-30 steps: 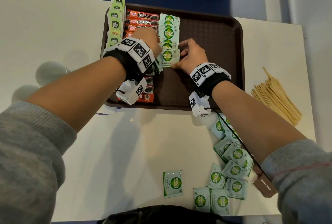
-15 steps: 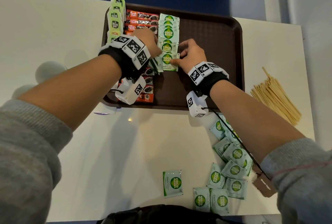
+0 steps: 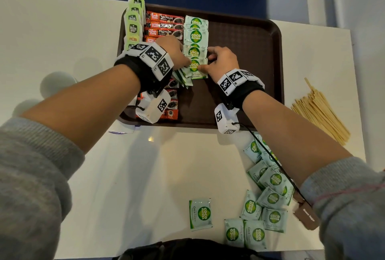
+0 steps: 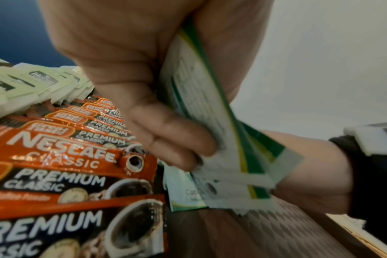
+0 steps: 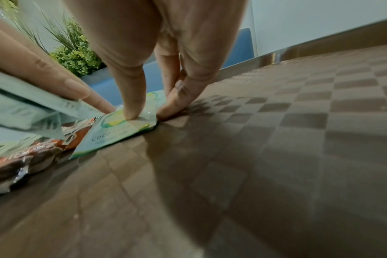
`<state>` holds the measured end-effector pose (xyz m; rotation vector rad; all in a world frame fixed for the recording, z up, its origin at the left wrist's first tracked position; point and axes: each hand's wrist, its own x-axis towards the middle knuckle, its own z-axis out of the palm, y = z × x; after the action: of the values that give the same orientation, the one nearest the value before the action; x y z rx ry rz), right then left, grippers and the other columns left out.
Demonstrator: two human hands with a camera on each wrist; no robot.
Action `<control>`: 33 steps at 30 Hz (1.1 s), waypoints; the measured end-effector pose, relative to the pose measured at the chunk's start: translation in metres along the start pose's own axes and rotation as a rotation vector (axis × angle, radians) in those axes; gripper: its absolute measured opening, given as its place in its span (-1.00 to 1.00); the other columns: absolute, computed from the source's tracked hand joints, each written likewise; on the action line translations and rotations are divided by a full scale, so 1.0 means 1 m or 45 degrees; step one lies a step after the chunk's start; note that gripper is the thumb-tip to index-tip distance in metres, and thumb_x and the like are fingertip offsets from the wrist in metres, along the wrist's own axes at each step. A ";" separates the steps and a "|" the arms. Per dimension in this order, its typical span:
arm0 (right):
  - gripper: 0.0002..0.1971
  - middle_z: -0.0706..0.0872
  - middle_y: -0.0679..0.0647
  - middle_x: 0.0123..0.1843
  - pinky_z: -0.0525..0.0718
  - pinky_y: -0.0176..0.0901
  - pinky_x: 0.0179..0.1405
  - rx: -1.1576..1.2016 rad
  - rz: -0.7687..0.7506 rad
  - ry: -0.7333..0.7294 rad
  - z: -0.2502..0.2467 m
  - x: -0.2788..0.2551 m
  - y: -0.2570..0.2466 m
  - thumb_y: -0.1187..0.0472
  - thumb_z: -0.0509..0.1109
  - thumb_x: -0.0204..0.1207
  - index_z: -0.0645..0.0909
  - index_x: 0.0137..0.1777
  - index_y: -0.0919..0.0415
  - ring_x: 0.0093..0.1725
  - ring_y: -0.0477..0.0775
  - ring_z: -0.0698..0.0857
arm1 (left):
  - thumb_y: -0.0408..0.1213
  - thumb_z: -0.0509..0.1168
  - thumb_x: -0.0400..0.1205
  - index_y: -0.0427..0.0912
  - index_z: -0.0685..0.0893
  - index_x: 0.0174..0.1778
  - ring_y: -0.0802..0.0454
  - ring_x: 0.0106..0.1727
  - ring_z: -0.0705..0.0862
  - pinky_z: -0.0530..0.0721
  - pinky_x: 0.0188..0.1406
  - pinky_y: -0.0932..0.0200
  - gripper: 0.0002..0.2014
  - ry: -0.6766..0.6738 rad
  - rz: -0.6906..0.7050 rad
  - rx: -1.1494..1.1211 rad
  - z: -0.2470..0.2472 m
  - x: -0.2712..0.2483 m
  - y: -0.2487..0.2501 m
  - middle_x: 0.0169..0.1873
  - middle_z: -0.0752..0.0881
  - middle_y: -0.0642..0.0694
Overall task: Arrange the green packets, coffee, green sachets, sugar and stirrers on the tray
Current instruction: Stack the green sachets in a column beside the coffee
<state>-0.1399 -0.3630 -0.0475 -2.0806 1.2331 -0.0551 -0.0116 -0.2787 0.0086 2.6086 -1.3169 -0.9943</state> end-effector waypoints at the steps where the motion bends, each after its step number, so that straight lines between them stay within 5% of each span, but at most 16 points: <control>1: -0.36 0.58 0.10 0.23 0.45 -0.40 0.06 -0.001 0.001 -0.003 0.000 0.001 0.000 0.11 0.59 0.36 0.51 0.44 0.17 0.17 -0.02 0.60 | -0.01 0.34 0.60 -0.24 0.66 0.26 -0.05 0.08 0.56 0.28 -0.42 0.33 -0.58 0.003 0.007 0.011 0.000 -0.002 0.001 0.21 0.67 -0.18; 4: -0.36 0.57 0.10 0.24 0.47 -0.39 0.07 0.014 0.003 0.001 0.001 0.003 0.000 0.13 0.60 0.35 0.52 0.44 0.14 0.17 -0.01 0.60 | -0.01 0.34 0.60 -0.26 0.63 0.33 -0.17 0.32 0.58 0.33 -0.40 0.27 -0.52 0.015 0.017 0.018 0.000 -0.002 0.001 0.24 0.64 -0.20; 11: -0.39 0.59 0.14 0.17 0.65 -0.06 0.21 0.101 0.003 0.026 0.004 0.003 0.000 0.23 0.61 0.32 0.55 0.39 0.15 0.01 0.06 0.65 | 0.00 0.34 0.59 -0.26 0.63 0.33 -0.17 0.32 0.59 0.54 0.11 0.05 -0.51 0.022 0.008 -0.021 0.000 -0.006 0.000 0.31 0.63 -0.22; 29: -0.20 0.54 0.10 0.26 0.68 -0.12 0.14 0.126 0.093 -0.002 0.002 -0.011 0.003 0.26 0.71 0.15 0.44 0.41 0.14 0.10 0.07 0.67 | 0.00 0.37 0.59 -0.13 0.51 0.48 -0.11 0.39 0.54 0.50 0.17 0.13 -0.45 0.100 -0.012 -0.189 -0.003 -0.023 -0.007 0.40 0.57 -0.15; 33: -0.33 0.51 0.08 0.24 0.61 -0.23 0.07 0.112 0.024 0.058 -0.001 -0.018 0.001 0.13 0.64 0.29 0.46 0.38 0.15 -0.01 -0.07 0.57 | 0.00 0.40 0.56 -0.06 0.53 0.45 -0.04 0.42 0.53 0.45 0.19 0.19 -0.47 0.155 0.036 -0.377 0.000 -0.025 -0.013 0.44 0.54 -0.07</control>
<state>-0.1509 -0.3500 -0.0420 -2.0015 1.2546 -0.1462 -0.0133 -0.2516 0.0174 2.3800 -1.0834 -0.9294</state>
